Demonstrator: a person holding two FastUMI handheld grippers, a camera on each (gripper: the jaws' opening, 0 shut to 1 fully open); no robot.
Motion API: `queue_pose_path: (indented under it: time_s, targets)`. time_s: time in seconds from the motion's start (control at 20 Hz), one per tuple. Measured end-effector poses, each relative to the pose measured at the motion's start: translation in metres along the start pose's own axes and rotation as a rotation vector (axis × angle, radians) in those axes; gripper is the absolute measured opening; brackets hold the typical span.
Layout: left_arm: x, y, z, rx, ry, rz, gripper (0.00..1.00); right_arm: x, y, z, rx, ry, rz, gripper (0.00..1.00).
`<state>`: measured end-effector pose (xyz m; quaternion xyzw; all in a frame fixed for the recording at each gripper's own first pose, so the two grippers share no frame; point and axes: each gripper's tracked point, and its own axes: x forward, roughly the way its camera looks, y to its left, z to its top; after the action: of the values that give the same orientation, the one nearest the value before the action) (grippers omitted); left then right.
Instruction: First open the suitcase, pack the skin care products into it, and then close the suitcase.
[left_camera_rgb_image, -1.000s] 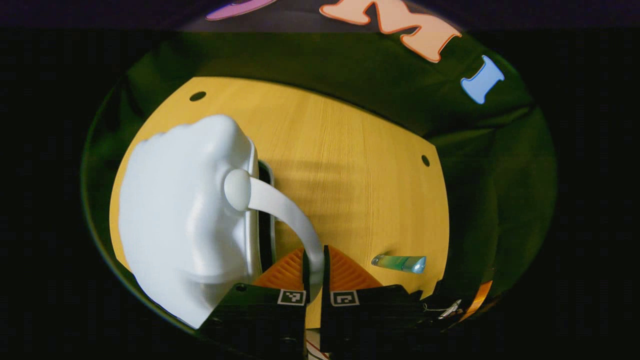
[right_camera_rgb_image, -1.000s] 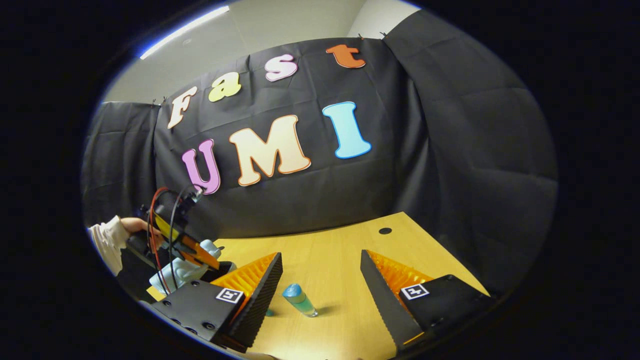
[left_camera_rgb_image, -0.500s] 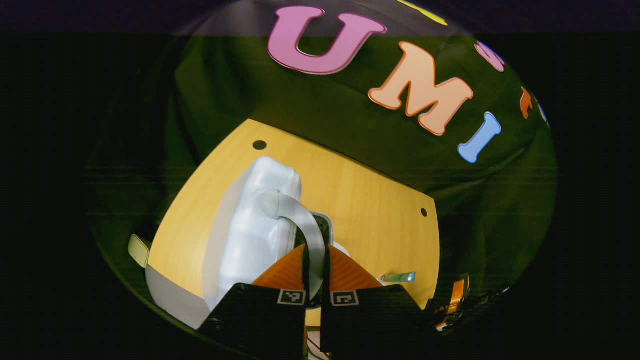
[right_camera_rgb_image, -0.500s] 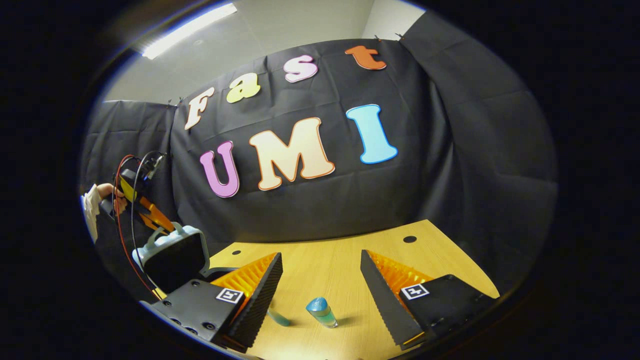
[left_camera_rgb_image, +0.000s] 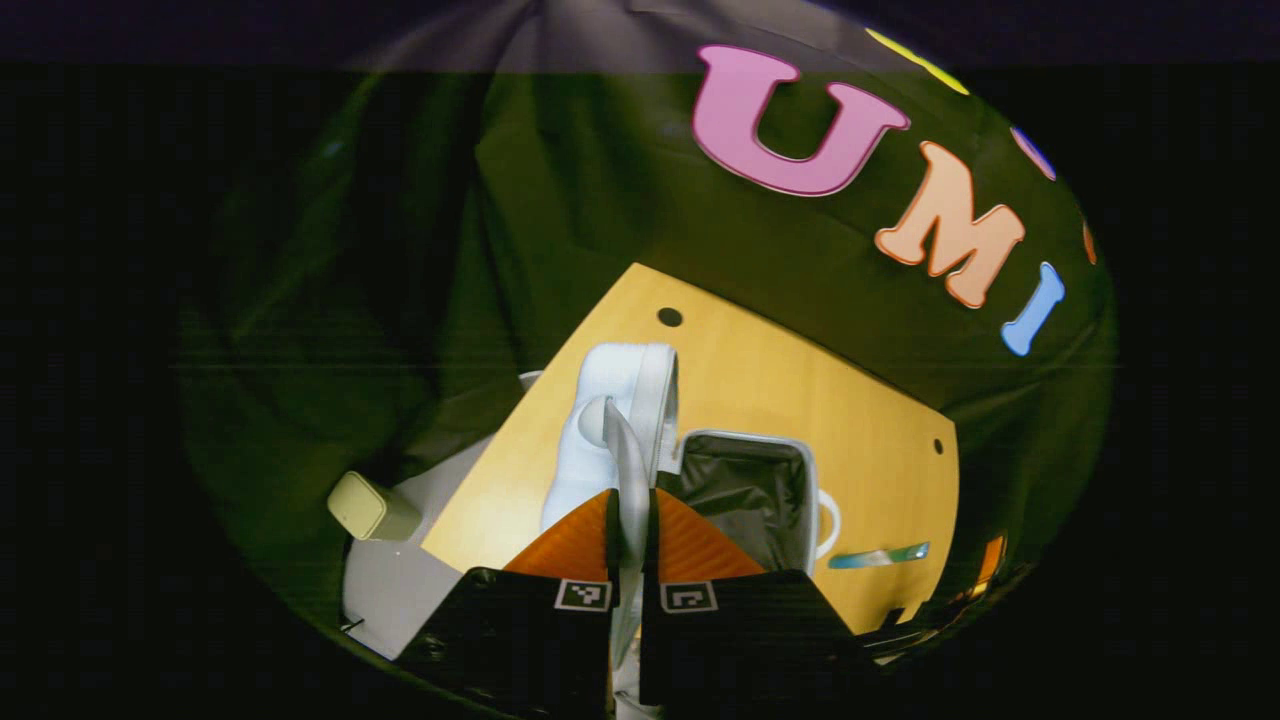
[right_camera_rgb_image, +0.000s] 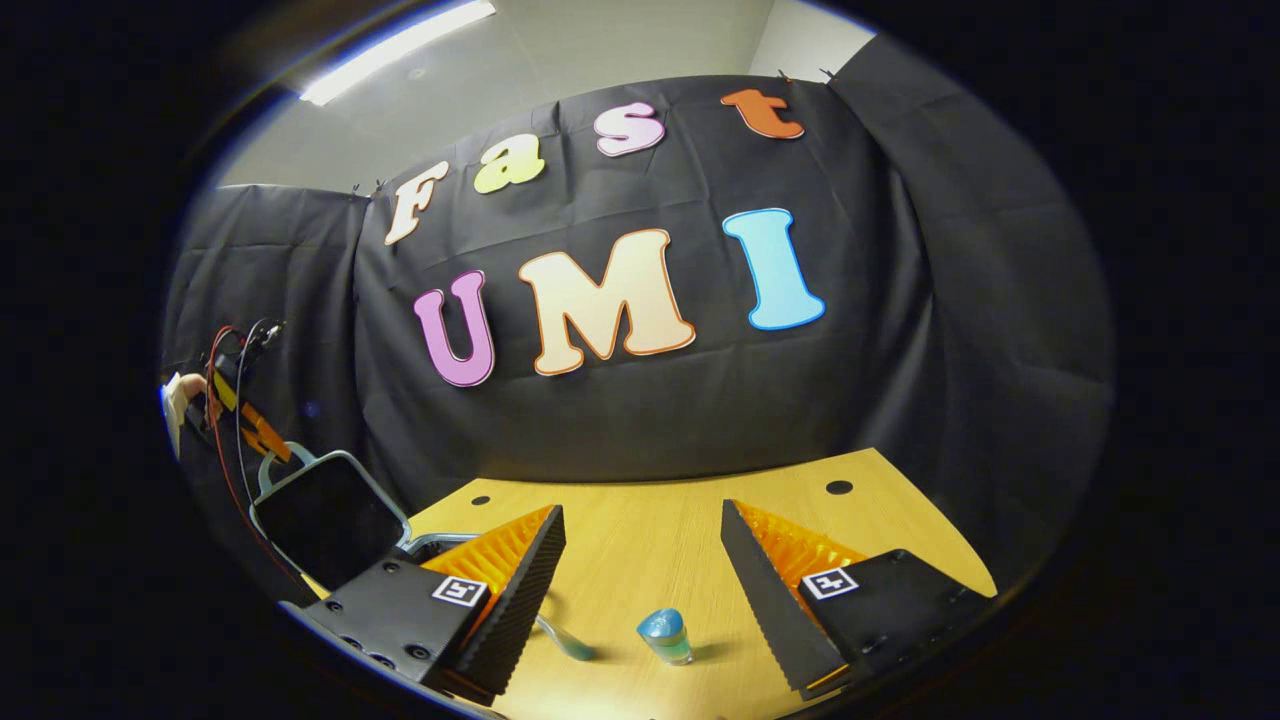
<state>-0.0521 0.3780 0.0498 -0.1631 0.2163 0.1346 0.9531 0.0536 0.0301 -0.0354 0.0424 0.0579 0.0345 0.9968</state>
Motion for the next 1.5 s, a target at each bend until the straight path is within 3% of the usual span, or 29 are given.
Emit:
queue_pose_path:
  time_s: [0.1,0.2,0.25,0.45,0.75,0.8,1.05,1.15,1.35,1.4,1.5]
  targets:
    - [0.007,0.026,-0.008,-0.059,0.013,0.007,0.03,0.001,0.006,-0.002,-0.018,0.005,-0.011,0.98]
    - [0.021,0.065,-0.02,-0.078,0.002,0.093,0.03,0.0,0.015,-0.002,-0.032,-0.004,-0.015,0.94]
    - [0.029,0.085,-0.03,-0.073,0.011,0.137,0.03,-0.001,0.02,-0.002,-0.035,-0.004,-0.017,0.98]
    - [0.059,0.141,-0.068,-0.071,0.081,0.239,0.03,-0.008,0.035,-0.009,-0.045,0.01,-0.023,0.98]
    - [0.104,0.172,-0.098,-0.156,0.182,0.261,0.04,-0.015,0.044,-0.02,-0.07,0.054,-0.051,0.98]
    - [0.109,0.178,-0.106,-0.175,0.195,0.277,0.04,-0.015,0.045,-0.023,-0.083,0.063,-0.053,0.94]
    - [0.118,0.189,-0.119,-0.217,0.236,0.334,0.04,-0.014,0.047,-0.028,-0.113,0.09,-0.044,0.98]
    - [0.114,0.194,-0.119,-0.193,0.234,0.402,0.12,-0.013,0.044,-0.031,-0.112,0.094,-0.042,0.98]
    - [0.083,0.178,-0.108,-0.099,0.168,0.498,1.0,-0.016,0.03,-0.039,-0.084,0.11,-0.039,0.98]
    - [0.074,0.164,-0.106,-0.059,0.155,0.502,0.95,-0.018,0.026,-0.044,-0.078,0.12,-0.036,0.98]
    - [0.061,0.121,-0.112,0.021,0.146,0.462,0.95,-0.019,0.017,-0.05,-0.063,0.146,-0.023,0.98]
